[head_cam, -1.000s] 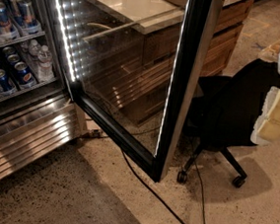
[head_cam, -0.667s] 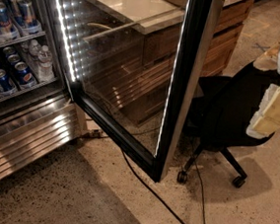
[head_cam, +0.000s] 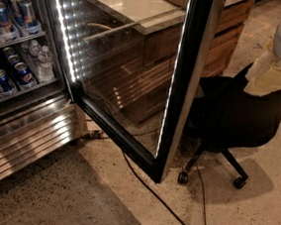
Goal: Close right fridge door
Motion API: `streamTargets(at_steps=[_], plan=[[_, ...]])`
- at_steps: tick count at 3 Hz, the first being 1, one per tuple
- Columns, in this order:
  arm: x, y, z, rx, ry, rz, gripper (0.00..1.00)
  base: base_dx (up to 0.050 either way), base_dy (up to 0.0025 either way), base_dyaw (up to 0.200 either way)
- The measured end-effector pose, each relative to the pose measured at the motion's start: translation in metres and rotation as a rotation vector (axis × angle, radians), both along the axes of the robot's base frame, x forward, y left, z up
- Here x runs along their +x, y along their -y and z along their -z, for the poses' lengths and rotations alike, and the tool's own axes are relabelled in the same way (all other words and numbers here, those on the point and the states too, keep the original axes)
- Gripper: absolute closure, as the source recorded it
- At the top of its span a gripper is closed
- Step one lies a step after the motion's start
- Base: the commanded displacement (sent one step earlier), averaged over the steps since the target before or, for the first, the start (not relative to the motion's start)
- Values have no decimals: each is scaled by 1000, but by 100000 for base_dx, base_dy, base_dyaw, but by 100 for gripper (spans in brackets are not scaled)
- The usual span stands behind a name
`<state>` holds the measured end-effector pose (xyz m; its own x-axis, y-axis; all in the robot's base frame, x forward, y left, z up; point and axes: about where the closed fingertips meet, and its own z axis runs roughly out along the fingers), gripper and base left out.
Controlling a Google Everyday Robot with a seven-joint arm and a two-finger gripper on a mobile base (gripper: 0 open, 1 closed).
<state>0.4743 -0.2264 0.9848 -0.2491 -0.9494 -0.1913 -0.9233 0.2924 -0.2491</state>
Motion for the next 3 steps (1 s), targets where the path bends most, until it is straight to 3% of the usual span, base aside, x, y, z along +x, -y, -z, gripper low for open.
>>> streamTargets(at_steps=[1,2,3], plan=[[46,3,-6,-8,-30,27,88,0,0,0],[113,0,-41,23,79,71,100,0,0,0],[118,-1,-32,30,77,72,100,0,0,0]])
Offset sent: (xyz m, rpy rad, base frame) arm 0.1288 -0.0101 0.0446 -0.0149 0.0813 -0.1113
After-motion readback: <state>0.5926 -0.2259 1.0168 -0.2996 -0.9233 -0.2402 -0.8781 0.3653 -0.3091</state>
